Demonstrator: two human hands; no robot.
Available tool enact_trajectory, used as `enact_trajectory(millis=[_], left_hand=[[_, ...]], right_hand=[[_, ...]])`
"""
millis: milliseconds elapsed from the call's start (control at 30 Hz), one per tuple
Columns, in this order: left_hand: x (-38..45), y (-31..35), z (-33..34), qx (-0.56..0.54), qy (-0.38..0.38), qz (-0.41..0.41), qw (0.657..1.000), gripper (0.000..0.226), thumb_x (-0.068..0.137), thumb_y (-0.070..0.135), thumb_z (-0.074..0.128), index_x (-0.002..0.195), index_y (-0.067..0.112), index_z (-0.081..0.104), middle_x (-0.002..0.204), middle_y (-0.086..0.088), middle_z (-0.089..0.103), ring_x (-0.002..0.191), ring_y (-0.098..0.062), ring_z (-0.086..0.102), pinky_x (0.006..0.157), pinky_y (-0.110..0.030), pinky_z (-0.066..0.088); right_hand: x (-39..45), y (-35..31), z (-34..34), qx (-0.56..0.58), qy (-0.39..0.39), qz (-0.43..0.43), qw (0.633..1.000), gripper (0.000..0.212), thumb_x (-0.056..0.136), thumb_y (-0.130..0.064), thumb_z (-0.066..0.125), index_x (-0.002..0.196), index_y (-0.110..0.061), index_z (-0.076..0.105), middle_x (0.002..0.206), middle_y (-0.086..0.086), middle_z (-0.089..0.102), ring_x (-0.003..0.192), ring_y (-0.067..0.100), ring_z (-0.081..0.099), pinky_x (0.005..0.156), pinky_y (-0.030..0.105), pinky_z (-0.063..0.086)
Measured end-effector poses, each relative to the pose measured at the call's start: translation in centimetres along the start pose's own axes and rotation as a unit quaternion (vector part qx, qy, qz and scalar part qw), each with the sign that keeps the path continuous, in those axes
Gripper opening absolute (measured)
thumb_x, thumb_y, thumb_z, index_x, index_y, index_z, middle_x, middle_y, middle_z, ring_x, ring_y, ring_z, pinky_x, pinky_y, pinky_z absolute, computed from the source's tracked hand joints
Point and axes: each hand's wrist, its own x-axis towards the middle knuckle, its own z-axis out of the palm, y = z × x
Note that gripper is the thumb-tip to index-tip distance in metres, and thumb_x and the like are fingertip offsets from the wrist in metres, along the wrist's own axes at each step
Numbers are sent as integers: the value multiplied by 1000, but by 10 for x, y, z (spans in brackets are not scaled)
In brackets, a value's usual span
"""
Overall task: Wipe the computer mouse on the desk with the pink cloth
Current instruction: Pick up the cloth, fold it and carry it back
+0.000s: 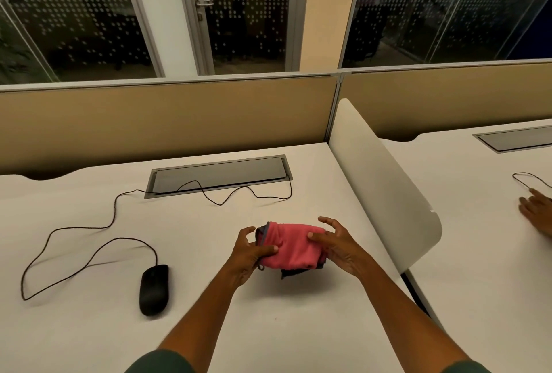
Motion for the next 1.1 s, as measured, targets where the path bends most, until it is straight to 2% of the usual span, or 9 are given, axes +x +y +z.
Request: enact_trajectory(millis=[67, 167, 200, 300, 433, 600, 767, 967, 1100], left_hand=[[3, -1, 7, -3, 11, 15, 1000, 94, 57, 4, 89, 133, 16, 36, 118, -23, 62, 91, -33, 66, 61, -35, 53], [12, -5, 19, -28, 17, 26, 999, 83, 63, -1, 87, 130, 12, 40, 118, -24, 62, 103, -37, 65, 83, -44, 57], [15, -5, 24, -32, 19, 31, 999, 82, 61, 2, 88, 129, 10, 43, 117, -24, 62, 104, -36, 65, 84, -43, 58], [22, -5, 44, -27, 34, 42, 998, 71, 56, 8, 88, 117, 5, 52, 113, -25, 64, 98, -35, 67, 74, -35, 58], [41, -4, 74, -10, 69, 60, 996, 42, 69, -5, 81, 103, -4, 57, 104, -24, 63, 85, -31, 64, 65, -29, 59], [72, -2, 108, 13, 71, 55, 996, 33, 71, -5, 80, 99, -3, 62, 105, -26, 65, 87, -32, 65, 78, -39, 58], [100, -2, 141, 39, 51, 59, 996, 26, 77, -4, 75, 100, 4, 66, 109, -21, 66, 100, -36, 66, 89, -44, 56], [124, 3, 173, 68, 19, 66, 995, 26, 80, -6, 69, 92, 17, 65, 106, -14, 65, 106, -34, 63, 97, -50, 51], [138, 4, 182, 101, -2, 73, 992, 31, 82, -6, 67, 109, 9, 64, 118, -16, 63, 114, -34, 60, 102, -49, 48]], right_hand=[[1, 3, -10, -57, 4, 6, 998, 71, 69, -13, 86, 129, -20, 48, 119, 20, 58, 104, 33, 63, 75, 37, 59], [2, 10, -25, -108, 23, 9, 994, 73, 63, -19, 91, 126, -18, 53, 119, 23, 58, 105, 36, 64, 77, 39, 59], [2, 12, -31, -114, 34, 7, 993, 71, 62, -21, 91, 123, -18, 55, 118, 23, 59, 105, 36, 64, 79, 40, 59], [0, 16, -47, -142, 76, -5, 987, 59, 64, -29, 90, 114, -18, 61, 113, 22, 64, 100, 31, 66, 78, 38, 59], [0, 17, -64, -213, 168, -28, 962, 46, 65, -41, 86, 101, -23, 64, 98, 9, 70, 90, 21, 67, 66, 26, 50], [5, 10, -73, -253, 275, -65, 925, 22, 76, -27, 80, 84, -19, 60, 83, -1, 67, 77, 18, 64, 65, 25, 51], [10, 7, -85, -302, 347, -98, 882, 11, 84, -14, 70, 87, -8, 62, 80, 1, 62, 72, 16, 57, 56, 12, 39], [22, 10, -105, -363, 392, -108, 838, 7, 87, -16, 67, 87, -13, 60, 86, 4, 63, 77, 21, 60, 70, 32, 52], [29, 13, -111, -399, 403, -119, 815, 3, 89, -12, 65, 88, -10, 62, 86, 4, 63, 76, 20, 59, 67, 32, 51]])
